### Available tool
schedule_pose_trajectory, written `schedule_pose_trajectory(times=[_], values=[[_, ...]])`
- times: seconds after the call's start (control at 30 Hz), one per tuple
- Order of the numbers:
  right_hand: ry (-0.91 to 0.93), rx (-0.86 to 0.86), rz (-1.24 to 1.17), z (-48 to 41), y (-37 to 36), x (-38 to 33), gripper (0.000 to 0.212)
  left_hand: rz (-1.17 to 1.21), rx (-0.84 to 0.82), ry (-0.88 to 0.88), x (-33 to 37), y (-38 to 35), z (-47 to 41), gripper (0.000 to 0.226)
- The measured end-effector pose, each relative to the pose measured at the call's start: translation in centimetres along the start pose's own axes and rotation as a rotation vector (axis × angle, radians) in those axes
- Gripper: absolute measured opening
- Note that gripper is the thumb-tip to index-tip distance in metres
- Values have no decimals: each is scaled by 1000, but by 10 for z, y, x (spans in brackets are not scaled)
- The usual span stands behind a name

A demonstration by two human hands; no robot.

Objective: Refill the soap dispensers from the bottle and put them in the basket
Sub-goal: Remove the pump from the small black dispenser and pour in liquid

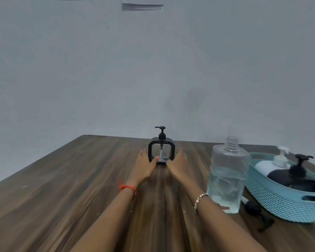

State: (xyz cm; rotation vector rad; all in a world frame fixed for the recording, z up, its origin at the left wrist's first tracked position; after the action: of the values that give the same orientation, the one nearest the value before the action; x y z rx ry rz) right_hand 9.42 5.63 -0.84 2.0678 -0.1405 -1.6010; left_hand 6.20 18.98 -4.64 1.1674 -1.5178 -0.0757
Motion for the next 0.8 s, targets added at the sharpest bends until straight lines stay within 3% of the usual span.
schedule_pose_trajectory(times=[0.27, 0.37, 0.47, 0.57, 0.8], values=[[10, 39, -186, -74, -38, 10, 79, 85, -1, 5, -12, -20, -59, 80], [18, 42, -289, -85, -47, 12, 69, 156, 6, -8, -13, -27, -70, 78], [30, 97, -317, -87, -46, 12, 57, 270, 1, -24, -13, -31, -72, 62], [14, 141, -270, -82, -41, 9, 48, 289, 47, -41, -8, -27, -68, 43], [101, 196, -167, -44, -16, -14, 34, 394, 46, -111, 18, 1, -36, 36]])
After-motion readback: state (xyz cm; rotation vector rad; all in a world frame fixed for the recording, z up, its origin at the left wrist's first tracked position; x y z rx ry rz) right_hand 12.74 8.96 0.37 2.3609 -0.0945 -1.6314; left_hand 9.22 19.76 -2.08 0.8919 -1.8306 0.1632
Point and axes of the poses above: each hand's wrist, its own z-axis away from the middle knuckle, its own y-axis out of the back of the hand, x = y × z, the point moved 2 cm from there along -z, towards the middle knuckle, and after that the axes turned 6 degrees about -z, right-handed, at the moved point
